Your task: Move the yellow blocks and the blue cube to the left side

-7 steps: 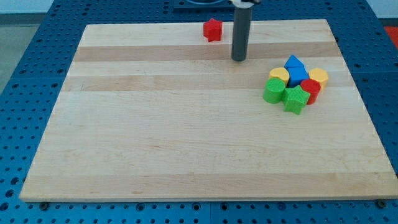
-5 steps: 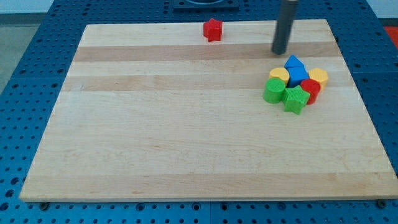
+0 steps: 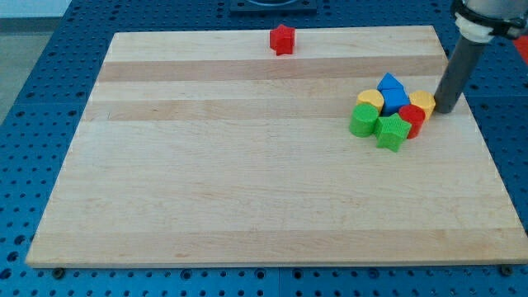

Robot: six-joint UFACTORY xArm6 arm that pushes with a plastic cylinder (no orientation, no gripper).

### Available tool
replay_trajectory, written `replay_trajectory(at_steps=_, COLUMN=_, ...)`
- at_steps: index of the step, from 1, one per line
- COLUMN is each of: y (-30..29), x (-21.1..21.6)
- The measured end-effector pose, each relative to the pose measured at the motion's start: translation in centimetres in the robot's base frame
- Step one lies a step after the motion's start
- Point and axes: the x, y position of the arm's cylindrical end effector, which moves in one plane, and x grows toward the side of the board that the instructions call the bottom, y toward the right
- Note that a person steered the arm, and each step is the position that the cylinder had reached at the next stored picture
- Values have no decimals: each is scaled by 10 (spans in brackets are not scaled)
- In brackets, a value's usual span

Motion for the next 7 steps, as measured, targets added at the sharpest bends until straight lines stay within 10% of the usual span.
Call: replay_trajectory(at_steps=7, y=-132, x=-23)
